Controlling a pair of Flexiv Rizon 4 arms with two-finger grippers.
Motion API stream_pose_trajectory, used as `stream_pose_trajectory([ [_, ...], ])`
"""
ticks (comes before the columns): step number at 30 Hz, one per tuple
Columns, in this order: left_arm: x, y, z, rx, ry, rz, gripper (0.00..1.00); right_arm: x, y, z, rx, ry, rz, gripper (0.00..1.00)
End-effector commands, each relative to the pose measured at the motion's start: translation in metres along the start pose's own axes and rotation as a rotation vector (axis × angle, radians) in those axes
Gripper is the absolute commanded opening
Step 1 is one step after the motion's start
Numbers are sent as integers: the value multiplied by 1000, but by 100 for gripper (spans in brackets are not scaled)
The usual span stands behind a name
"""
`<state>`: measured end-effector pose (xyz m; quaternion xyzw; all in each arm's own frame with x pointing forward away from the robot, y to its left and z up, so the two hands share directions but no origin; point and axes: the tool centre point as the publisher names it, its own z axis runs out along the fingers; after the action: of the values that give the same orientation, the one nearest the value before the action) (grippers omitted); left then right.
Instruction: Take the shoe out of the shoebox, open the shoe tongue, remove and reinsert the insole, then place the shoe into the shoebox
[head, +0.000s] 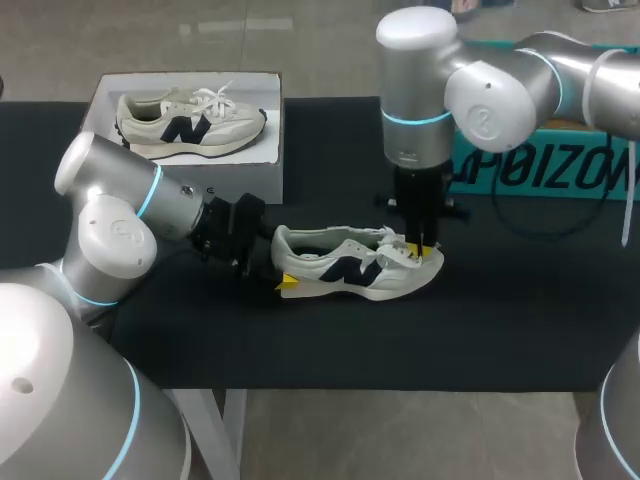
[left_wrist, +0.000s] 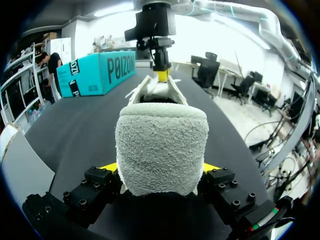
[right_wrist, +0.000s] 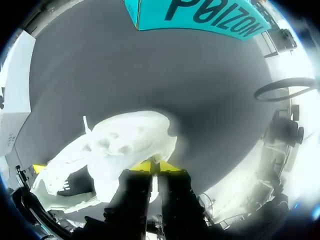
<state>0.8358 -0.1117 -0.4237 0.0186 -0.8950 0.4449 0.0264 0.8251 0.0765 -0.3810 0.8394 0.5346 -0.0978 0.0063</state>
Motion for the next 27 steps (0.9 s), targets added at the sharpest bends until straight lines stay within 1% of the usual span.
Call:
stream_pose_trajectory([
  [1, -1, 1, 4, -2, 0, -1, 0, -1, -1, 1, 3, 17, -6, 93],
  [2, -1, 1, 4, -2, 0, -1, 0, -1, -2, -5, -6, 24, -13, 100],
  [7, -1, 1, 4, -2, 0, -1, 0, 7, -6, -44, -88, 52, -166, 100],
  [8, -1, 1, 4, -2, 0, -1, 0, 10, -7, -55, -110, 77, -239, 100],
  [10, -1, 1, 4, -2, 0, -1, 0, 16, -10, -73, -154, 65, -366, 100],
  [11, -1, 1, 4, -2, 0, -1, 0, 20, -12, -84, -174, 68, -459, 100],
  [12, -1, 1, 4, -2, 0, -1, 0, 22, -13, -87, -179, 71, -493, 100],
  [13, -1, 1, 4, -2, 0, -1, 0, 26, -15, -99, -193, 52, -591, 100],
  [14, -1, 1, 4, -2, 0, -1, 0, 31, -18, -112, -187, 74, -704, 100],
  [16, -1, 1, 4, -2, 0, -1, 0, 37, -22, -131, -186, 76, -845, 100],
  [18, -1, 1, 4, -2, 0, -1, 0, 41, -28, -147, -172, 136, -989, 100],
  [19, -1, 1, 4, -2, 0, -1, 0, 43, -31, -153, -171, 184, -1041, 100],
  [20, -1, 1, 4, -2, 0, -1, 0, 45, -33, -160, -163, 265, -1107, 100],
  [21, -1, 1, 4, -2, 0, -1, 0, 47, -39, -166, -154, 307, -1178, 100],
  [23, -1, 1, 4, -2, 0, -1, 0, 51, -51, -171, -112, 394, -1337, 100],
  [25, -1, 1, 4, -2, 0, -1, 0, 55, -63, -170, -65, 433, -1462, 100],
  [26, -1, 1, 4, -2, 0, -1, 0, 57, -69, -169, -47, 444, -1499, 100],
  [27, -1, 1, 4, -2, 0, -1, 0, 57, -71, -166, -25, 446, -1498, 100],
])
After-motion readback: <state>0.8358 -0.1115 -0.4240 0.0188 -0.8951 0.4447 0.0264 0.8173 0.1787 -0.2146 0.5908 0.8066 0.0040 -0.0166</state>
